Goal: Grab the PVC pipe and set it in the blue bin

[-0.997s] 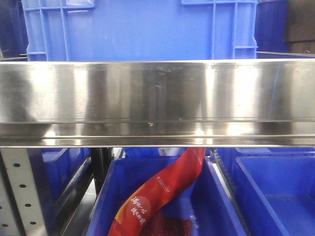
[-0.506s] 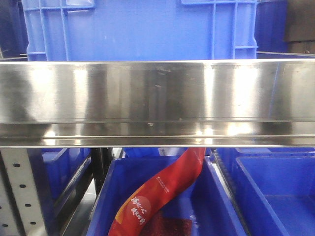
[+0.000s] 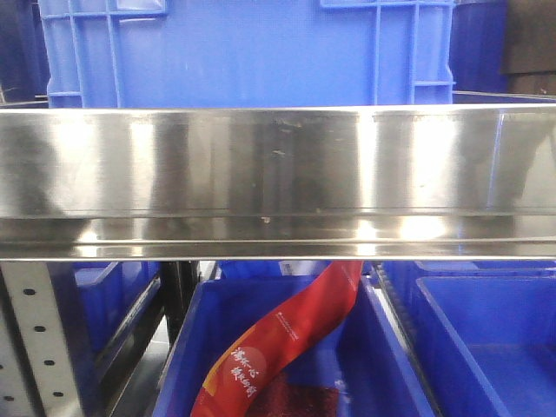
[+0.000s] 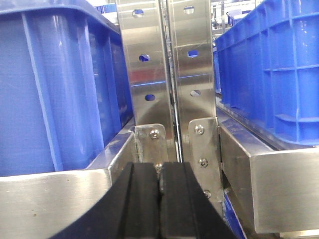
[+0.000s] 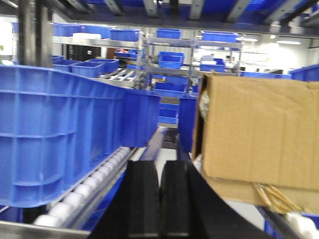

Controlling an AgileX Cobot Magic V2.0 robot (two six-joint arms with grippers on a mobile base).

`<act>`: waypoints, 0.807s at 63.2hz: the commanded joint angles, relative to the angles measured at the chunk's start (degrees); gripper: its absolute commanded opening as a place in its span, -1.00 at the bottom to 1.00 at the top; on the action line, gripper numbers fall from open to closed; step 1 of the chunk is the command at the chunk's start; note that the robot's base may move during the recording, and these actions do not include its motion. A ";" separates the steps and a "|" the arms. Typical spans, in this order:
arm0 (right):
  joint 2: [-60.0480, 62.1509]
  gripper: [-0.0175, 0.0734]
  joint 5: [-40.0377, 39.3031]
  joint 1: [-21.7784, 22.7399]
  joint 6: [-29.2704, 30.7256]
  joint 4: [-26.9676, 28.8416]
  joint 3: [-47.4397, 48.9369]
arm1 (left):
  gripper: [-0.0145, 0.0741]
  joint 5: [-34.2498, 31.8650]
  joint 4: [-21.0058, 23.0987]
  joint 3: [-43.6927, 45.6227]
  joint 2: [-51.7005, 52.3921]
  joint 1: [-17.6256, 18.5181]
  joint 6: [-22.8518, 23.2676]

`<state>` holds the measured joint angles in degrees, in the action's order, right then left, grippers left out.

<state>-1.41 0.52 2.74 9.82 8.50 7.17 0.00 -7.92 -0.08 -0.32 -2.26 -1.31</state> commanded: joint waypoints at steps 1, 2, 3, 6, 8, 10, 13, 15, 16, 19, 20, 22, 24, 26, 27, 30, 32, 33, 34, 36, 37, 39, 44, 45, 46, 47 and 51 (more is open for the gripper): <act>1.30 -0.97 -2.16 1.84 -0.37 -0.49 -1.48 | -0.92 -0.98 0.29 0.08 0.32 0.16 0.42; 1.41 -0.97 -2.47 2.15 -0.37 -0.49 -1.78 | -0.92 -0.98 0.29 0.08 0.32 0.16 0.42; 1.41 -0.97 -2.84 2.43 -0.37 -0.49 -1.94 | -0.92 -0.98 0.29 0.08 0.32 0.16 0.42; 1.41 -0.97 -4.25 3.31 -0.37 -0.49 -3.28 | -0.92 -0.98 0.29 0.08 0.32 0.16 0.42; 1.41 -0.97 -4.94 3.65 -0.37 -0.49 -3.85 | -0.92 -0.98 0.29 0.08 0.32 0.16 0.42; 1.41 -0.97 -5.71 3.94 -0.37 -0.49 -4.17 | -0.92 -0.98 0.29 0.08 0.32 0.16 0.42; 1.41 -0.97 -5.77 4.20 -0.37 -0.49 -4.30 | -0.92 -0.98 0.29 0.08 0.32 0.16 0.42; 1.41 -0.97 -5.65 4.20 -0.37 -0.49 -4.30 | -0.92 -0.98 0.29 0.08 0.32 0.16 0.42; 1.41 -0.97 -5.65 4.20 -0.37 -0.49 -4.30 | -0.92 -0.98 0.29 0.08 0.32 0.16 0.42; 1.41 -0.97 -5.65 4.20 -0.37 -0.49 -4.30 | -0.92 -0.98 0.29 0.08 0.32 0.16 0.42; 1.41 -0.97 -5.65 4.20 -0.37 -0.49 -4.30 | -0.92 -0.98 0.29 0.08 0.32 0.16 0.42; 1.41 -0.97 -5.66 4.20 -0.37 -0.49 -4.43 | -0.92 -0.98 0.29 0.08 0.32 0.16 0.42; 1.41 -0.97 -5.66 4.20 -0.37 -0.49 -4.55 | -0.92 -0.98 0.29 0.08 0.32 0.16 0.42; 1.41 -0.97 -5.54 4.20 -0.37 -0.49 -4.70 | -0.92 -0.98 0.29 0.08 0.32 0.16 0.42; 1.41 -0.97 -5.54 4.20 -0.37 -0.49 -4.84 | -0.92 -0.98 0.29 0.08 0.32 0.16 0.42; 1.41 -0.97 -5.70 4.20 -0.37 -0.49 -5.13 | -0.92 -0.98 0.29 0.08 0.32 0.16 0.42; 1.41 -0.97 -5.85 4.20 -0.37 -0.49 -5.30 | -0.92 -0.98 0.29 0.08 0.32 0.16 0.42; 1.41 -0.97 -5.85 4.20 -0.37 -0.49 -5.46 | -0.92 -0.98 0.29 0.08 0.32 0.16 0.42; 1.41 -0.97 -5.64 4.20 -0.37 -0.49 -5.48 | -0.92 -0.98 0.29 0.08 0.32 0.16 0.42; 1.41 -0.97 -5.36 4.20 -0.37 -0.49 -5.48 | -0.92 -0.98 0.29 0.08 0.32 0.16 0.42; 1.41 -0.97 -5.16 4.20 -0.37 -0.49 -5.48 | -0.92 -0.98 0.29 0.08 0.32 0.16 0.42; 1.41 -0.97 -4.85 4.20 -0.37 -0.49 -5.48 | -0.92 -0.98 0.29 0.08 0.32 0.16 0.42; 1.41 -0.97 -4.74 4.20 -0.37 -0.49 -5.48 | -0.92 -0.98 0.29 0.08 0.32 0.16 0.42; 1.41 -0.97 -4.59 4.20 -0.37 -0.49 -5.48 | -0.92 -0.98 0.29 0.08 0.32 0.16 0.42; 1.41 -0.97 -4.59 4.20 -0.37 -0.49 -5.48 | -0.92 -0.98 0.29 0.08 0.32 0.16 0.42; 1.41 -0.97 -4.59 4.20 -0.37 -0.49 -5.48 | -0.92 -0.98 0.29 0.08 0.32 0.16 0.42; 1.41 -0.97 -4.59 4.20 -0.37 -0.49 -5.48 | -0.92 -0.98 0.29 0.08 0.32 0.16 0.42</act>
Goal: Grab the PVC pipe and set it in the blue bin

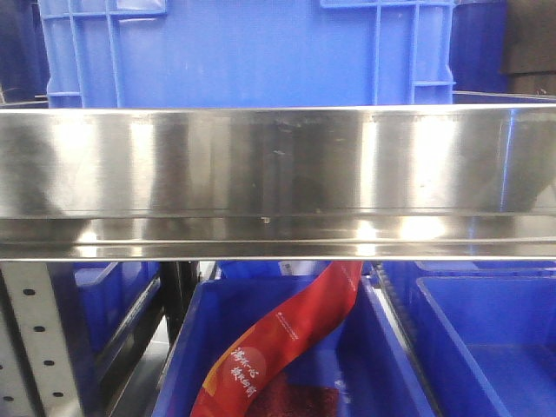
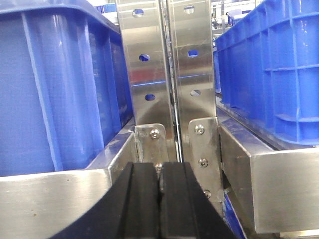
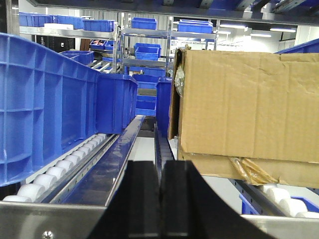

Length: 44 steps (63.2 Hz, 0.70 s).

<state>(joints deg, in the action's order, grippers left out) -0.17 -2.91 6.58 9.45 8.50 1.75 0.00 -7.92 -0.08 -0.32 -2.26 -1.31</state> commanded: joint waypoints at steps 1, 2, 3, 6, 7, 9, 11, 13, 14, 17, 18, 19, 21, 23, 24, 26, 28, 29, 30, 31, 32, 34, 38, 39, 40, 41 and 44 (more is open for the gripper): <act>0.17 -0.97 -1.16 0.37 0.00 -0.49 -0.06 | -0.92 -0.98 0.29 0.08 0.32 0.16 0.42; 0.17 -0.97 -1.16 0.37 0.00 -0.49 -0.06 | -0.92 -0.98 0.29 0.08 0.32 0.16 0.42; 0.17 -0.97 -1.16 0.37 0.00 -0.49 -0.06 | -0.92 -0.98 0.29 0.08 0.32 0.16 0.42; 0.17 -0.97 -1.16 0.37 0.00 -0.49 -0.06 | -0.92 -0.98 0.29 0.08 0.32 0.16 0.42; 0.17 -0.97 -1.16 0.37 0.00 -0.49 -0.06 | -0.92 -0.98 0.29 0.08 0.32 0.16 0.42; 0.17 -0.97 -1.16 0.37 0.00 -0.49 -0.06 | -0.92 -0.98 0.29 0.08 0.32 0.16 0.42; 0.17 -0.97 -1.08 0.37 0.00 -0.49 -0.15 | -0.92 -0.98 0.29 0.08 0.32 0.16 0.42; 0.17 -0.97 -1.10 0.37 0.00 -0.49 -0.29 | -0.92 -0.98 0.29 0.08 0.32 0.16 0.42; 0.17 -0.97 -1.10 0.37 0.00 -0.49 -0.41 | -0.92 -0.98 0.29 0.08 0.32 0.16 0.42; 0.17 -0.97 -1.10 0.37 0.00 -0.49 -0.82 | -0.92 -0.98 0.29 0.08 0.32 0.16 0.42; 0.17 -0.97 -1.10 0.37 0.00 -0.49 -0.96 | -0.92 -0.98 0.29 0.08 0.32 0.16 0.42; 0.17 -0.97 -1.10 0.37 0.00 -0.49 -1.14 | -0.92 -0.98 0.29 0.08 0.32 0.16 0.42; 0.17 -0.97 -1.21 0.37 0.00 -0.49 -1.61 | -0.92 -0.98 0.29 0.08 0.32 0.16 0.42; 0.17 -0.97 -1.37 0.37 0.00 -0.49 -1.75 | -0.92 -0.98 0.29 0.08 0.32 0.16 0.42; 0.17 -0.97 -1.37 0.37 0.00 -0.49 -1.75 | -0.92 -0.98 0.29 0.08 0.32 0.16 0.42; 0.17 -0.97 -1.48 0.37 0.00 -0.49 -1.75 | -0.92 -0.98 0.29 0.08 0.32 0.16 0.42; 0.17 -0.97 -1.38 0.37 0.00 -0.49 -1.75 | -0.92 -0.98 0.29 0.08 0.32 0.16 0.42; 0.17 -0.97 -1.38 0.37 0.00 -0.49 -1.75 | -0.92 -0.98 0.29 0.08 0.32 0.16 0.42; 0.17 -0.97 -1.38 0.37 0.00 -0.49 -1.75 | -0.92 -0.98 0.29 0.08 0.32 0.16 0.42; 0.17 -0.97 -1.49 0.37 0.00 -0.49 -1.75 | -0.92 -0.98 0.29 0.08 0.32 0.16 0.42; 0.17 -0.97 -1.79 0.37 0.00 -0.49 -1.75 | -0.92 -0.98 0.29 0.08 0.32 0.16 0.42; 0.17 -0.97 -2.07 0.37 0.00 -0.49 -1.75 | -0.92 -0.98 0.29 0.08 0.32 0.16 0.42; 0.17 -0.97 -2.58 0.37 0.00 -0.49 -1.75 | -0.92 -0.98 0.29 0.08 0.32 0.16 0.42; 0.17 -0.97 -2.68 0.37 0.00 -0.49 -1.75 | -0.92 -0.98 0.29 0.08 0.32 0.16 0.42; 0.17 -0.97 -2.68 0.37 0.00 -0.49 -1.75 | -0.92 -0.98 0.29 0.08 0.32 0.16 0.42; 0.17 -0.97 -2.68 0.37 0.00 -0.49 -1.75 | -0.92 -0.98 0.29 0.08 0.32 0.16 0.42; 0.17 -0.97 -3.10 0.37 0.00 -0.49 -1.75 | -0.92 -0.98 0.29 0.08 0.32 0.16 0.42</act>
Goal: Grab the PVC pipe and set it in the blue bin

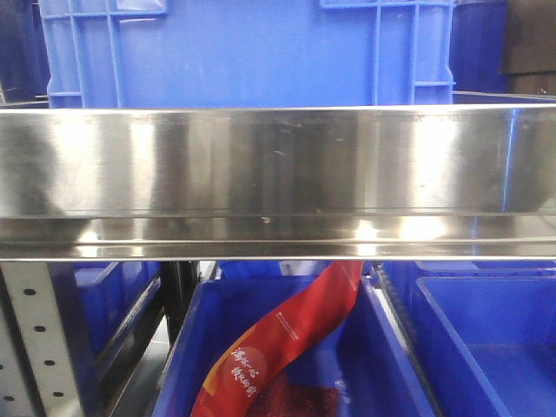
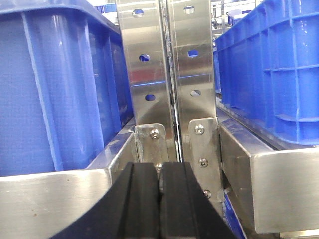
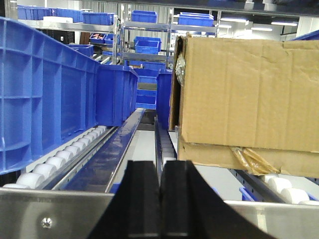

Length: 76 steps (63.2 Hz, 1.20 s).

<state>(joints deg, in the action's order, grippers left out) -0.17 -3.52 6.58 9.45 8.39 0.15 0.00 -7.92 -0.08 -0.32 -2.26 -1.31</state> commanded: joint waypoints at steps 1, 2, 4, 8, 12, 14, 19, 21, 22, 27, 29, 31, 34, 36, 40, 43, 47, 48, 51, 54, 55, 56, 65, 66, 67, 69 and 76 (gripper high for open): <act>0.17 -0.97 -2.55 0.37 0.00 -0.38 -0.15 | -0.92 -0.98 0.29 0.08 0.32 0.16 0.42; 0.17 -0.97 -2.75 0.37 0.00 -0.38 -0.15 | -0.92 -0.98 0.29 0.08 0.32 0.16 0.42; 0.17 -0.97 -3.01 0.37 0.00 -0.38 -0.15 | -0.92 -0.98 0.29 0.08 0.32 0.16 0.42; 0.17 -0.97 -3.01 0.37 0.00 -0.38 -0.15 | -0.92 -0.98 0.29 0.08 0.32 0.16 0.42; 0.17 -0.97 -3.01 0.37 0.00 -0.38 -0.15 | -0.92 -0.98 0.29 0.08 0.32 0.16 0.42; 0.17 -0.97 -3.01 0.37 0.00 -0.38 -0.15 | -0.92 -0.98 0.29 0.08 0.32 0.16 0.42; 0.17 -0.97 -3.01 0.37 0.00 -0.38 -0.15 | -0.92 -0.98 0.29 0.08 0.32 0.16 0.42; 0.17 -0.97 -3.01 0.37 0.00 -0.38 -0.15 | -0.92 -0.98 0.29 0.08 0.32 0.16 0.42; 0.17 -0.97 -3.01 0.37 0.00 -0.38 -0.15 | -0.92 -0.98 0.29 0.08 0.32 0.16 0.42; 0.17 -0.97 -3.01 0.37 0.00 -0.38 -0.15 | -0.92 -0.98 0.29 0.08 0.32 0.16 0.42; 0.17 -0.97 -3.01 0.37 0.00 -0.38 -0.15 | -0.92 -0.98 0.29 0.08 0.32 0.16 0.42; 0.17 -0.97 -3.01 0.37 0.00 -0.38 -0.15 | -0.92 -0.98 0.29 0.08 0.32 0.16 0.42; 0.17 -0.97 -3.01 0.37 0.00 -0.38 -0.15 | -0.92 -0.98 0.29 0.08 0.32 0.16 0.42; 0.17 -0.97 -3.01 0.37 0.00 -0.38 -0.15 | -0.92 -0.98 0.29 0.08 0.32 0.16 0.42; 0.17 -0.97 -3.01 0.37 0.00 -0.38 -0.15 | -0.92 -0.98 0.29 0.08 0.32 0.16 0.42; 0.17 -0.97 -3.01 0.37 0.00 -0.38 -0.15 | -0.92 -0.98 0.29 0.08 0.32 0.16 0.42; 0.17 -0.97 -3.01 0.37 0.00 -0.38 -0.15 | -0.92 -0.98 0.29 0.08 0.32 0.16 0.42; 0.17 -0.97 -3.01 0.37 0.00 -0.38 -0.15 | -0.92 -0.98 0.29 0.08 0.32 0.16 0.42; 0.17 -0.97 -3.01 0.37 0.00 -0.38 -0.15 | -0.92 -0.98 0.29 0.08 0.32 0.16 0.42; 0.17 -0.97 -3.01 0.37 0.00 -0.38 -0.15 | -0.92 -0.98 0.29 0.08 0.32 0.16 0.42; 0.17 -0.97 -3.01 0.37 0.00 -0.38 -0.15 | -0.92 -0.98 0.29 0.08 0.32 0.16 0.42; 0.17 -0.97 -3.01 0.37 0.00 -0.38 -0.15 | -0.92 -0.98 0.29 0.08 0.32 0.16 0.42; 0.17 -0.97 -3.01 0.37 0.00 -0.38 -0.15 | -0.92 -0.98 0.29 0.08 0.32 0.16 0.42; 0.17 -0.97 -3.01 0.37 0.00 -0.38 -0.15 | -0.92 -0.98 0.29 0.08 0.32 0.16 0.42; 0.17 -0.97 -3.01 0.37 0.00 -0.38 -0.15 | -0.92 -0.98 0.29 0.08 0.32 0.16 0.42; 0.17 -0.97 -3.01 0.37 0.00 -0.38 -0.15 | -0.92 -0.98 0.29 0.08 0.32 0.16 0.42; 0.17 -0.97 -3.01 0.37 0.00 -0.38 -0.15 | -0.92 -0.98 0.29 0.08 0.32 0.16 0.42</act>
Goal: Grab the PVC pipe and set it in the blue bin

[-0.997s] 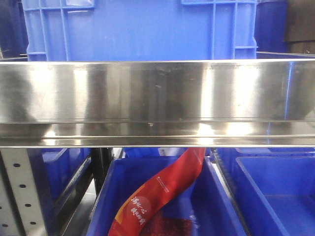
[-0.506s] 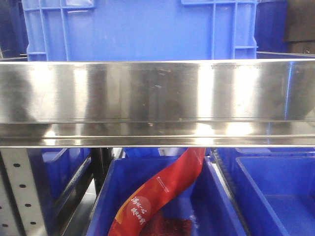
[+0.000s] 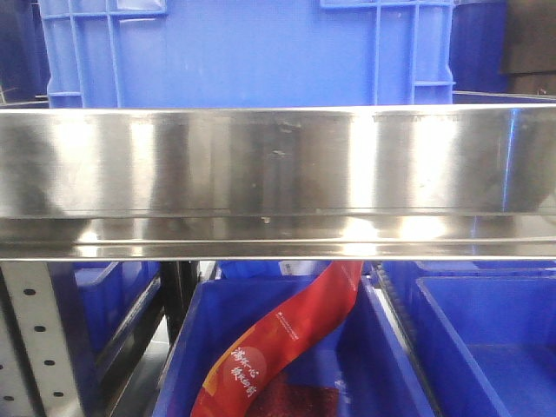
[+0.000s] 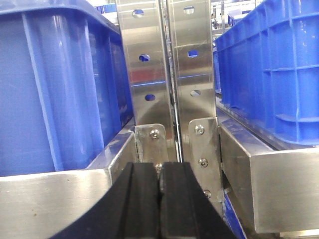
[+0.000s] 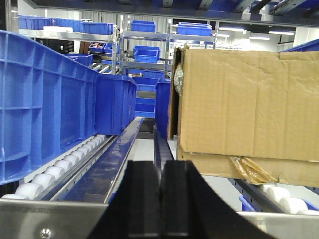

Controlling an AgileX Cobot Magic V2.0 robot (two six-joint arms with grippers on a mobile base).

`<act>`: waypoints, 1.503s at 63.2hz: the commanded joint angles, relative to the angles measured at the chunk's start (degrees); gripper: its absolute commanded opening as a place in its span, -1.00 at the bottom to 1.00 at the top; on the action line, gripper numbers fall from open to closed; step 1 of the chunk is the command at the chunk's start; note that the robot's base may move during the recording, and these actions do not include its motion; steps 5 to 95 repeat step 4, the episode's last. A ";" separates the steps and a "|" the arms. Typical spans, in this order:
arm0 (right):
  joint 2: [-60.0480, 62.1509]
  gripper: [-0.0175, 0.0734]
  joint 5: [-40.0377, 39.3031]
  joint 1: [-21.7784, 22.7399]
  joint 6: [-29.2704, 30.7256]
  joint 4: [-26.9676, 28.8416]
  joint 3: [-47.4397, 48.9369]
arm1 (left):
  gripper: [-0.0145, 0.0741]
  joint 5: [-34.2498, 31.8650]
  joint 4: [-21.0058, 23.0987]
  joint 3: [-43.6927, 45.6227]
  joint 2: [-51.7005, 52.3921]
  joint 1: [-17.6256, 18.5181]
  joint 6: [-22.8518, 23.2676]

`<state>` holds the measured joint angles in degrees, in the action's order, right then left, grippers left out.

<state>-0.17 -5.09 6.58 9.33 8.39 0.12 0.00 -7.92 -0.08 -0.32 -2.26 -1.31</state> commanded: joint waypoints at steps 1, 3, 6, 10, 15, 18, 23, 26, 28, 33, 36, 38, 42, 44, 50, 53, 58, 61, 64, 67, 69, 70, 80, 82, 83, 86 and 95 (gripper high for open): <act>0.17 -0.97 -1.44 0.37 0.12 -0.38 -0.12 | -0.92 -0.98 0.29 0.08 0.32 0.16 0.42; 0.17 -0.97 -1.44 0.37 0.12 -0.38 -0.12 | -0.92 -0.98 0.29 0.08 0.32 0.16 0.42; 0.17 -0.97 -1.44 0.37 0.12 -0.38 -0.12 | -0.92 -0.98 0.29 0.08 0.32 0.16 0.42; 0.17 -0.97 -1.44 0.37 0.12 -0.38 -0.12 | -0.92 -0.98 0.29 0.08 0.32 0.16 0.42; 0.17 -0.97 -1.44 0.37 0.12 -0.38 -0.12 | -0.92 -0.98 0.29 0.08 0.32 0.16 0.42; 0.17 -0.97 -1.44 0.37 0.12 -0.38 -0.12 | -0.92 -0.98 0.29 0.08 0.32 0.16 0.42; 0.17 -0.97 -1.44 0.37 0.12 -0.38 -0.12 | -0.92 -0.98 0.29 0.08 0.32 0.16 0.42; 0.17 -0.97 -1.44 0.37 0.12 -0.38 -0.12 | -0.92 -0.98 0.29 0.08 0.32 0.16 0.42; 0.17 -0.97 -1.44 0.37 0.12 -0.38 -0.12 | -0.92 -0.98 0.29 0.08 0.32 0.16 0.42; 0.17 -0.97 -1.44 0.37 0.12 -0.38 -0.12 | -0.92 -0.98 0.29 0.08 0.32 0.16 0.42; 0.17 -0.97 -1.44 0.37 0.12 -0.38 -0.12 | -0.92 -0.98 0.29 0.08 0.32 0.16 0.42; 0.17 -0.97 -1.44 0.37 0.12 -0.38 -0.12 | -0.92 -0.98 0.29 0.08 0.32 0.16 0.42; 0.17 -0.97 -1.44 0.37 0.12 -0.38 -0.12 | -0.92 -0.98 0.29 0.08 0.32 0.16 0.42; 0.17 -0.97 -1.44 0.37 0.12 -0.38 -0.12 | -0.92 -0.98 0.29 0.08 0.32 0.16 0.42; 0.17 -0.97 -1.44 0.37 0.12 -0.38 -0.12 | -0.92 -0.98 0.29 0.08 0.32 0.16 0.42; 0.17 -0.97 -1.44 0.37 0.12 -0.38 -0.12 | -0.92 -0.98 0.29 0.08 0.32 0.16 0.42; 0.17 -0.97 -1.44 0.37 0.12 -0.38 -0.12 | -0.92 -0.98 0.29 0.08 0.32 0.16 0.42; 0.17 -0.97 -1.44 0.37 0.12 -0.38 -0.12 | -0.92 -0.98 0.29 0.08 0.32 0.16 0.42; 0.17 -0.97 -1.44 0.37 0.12 -0.38 -0.12 | -0.92 -0.98 0.29 0.08 0.32 0.16 0.42; 0.17 -0.97 -1.44 0.37 0.12 -0.38 -0.12 | -0.92 -0.98 0.29 0.08 0.32 0.16 0.42; 0.17 -0.97 -1.44 0.37 0.12 -0.38 -0.12 | -0.92 -0.98 0.29 0.08 0.32 0.16 0.42; 0.17 -0.97 -1.44 0.37 0.12 -0.38 -0.12 | -0.92 -0.98 0.29 0.08 0.32 0.16 0.42; 0.17 -0.97 -1.44 0.37 0.12 -0.38 -0.12 | -0.92 -0.98 0.29 0.08 0.32 0.16 0.42; 0.17 -0.97 -1.44 0.37 0.12 -0.38 -0.12 | -0.92 -0.98 0.29 0.08 0.32 0.16 0.42; 0.17 -0.97 -1.44 0.37 0.12 -0.38 -0.12 | -0.92 -0.98 0.29 0.08 0.32 0.16 0.42; 0.17 -0.97 -1.44 0.37 0.12 -0.38 -0.12 | -0.92 -0.98 0.29 0.08 0.32 0.16 0.42; 0.17 -0.97 -1.44 0.37 0.12 -0.38 -0.12 | -0.92 -0.98 0.29 0.08 0.32 0.16 0.42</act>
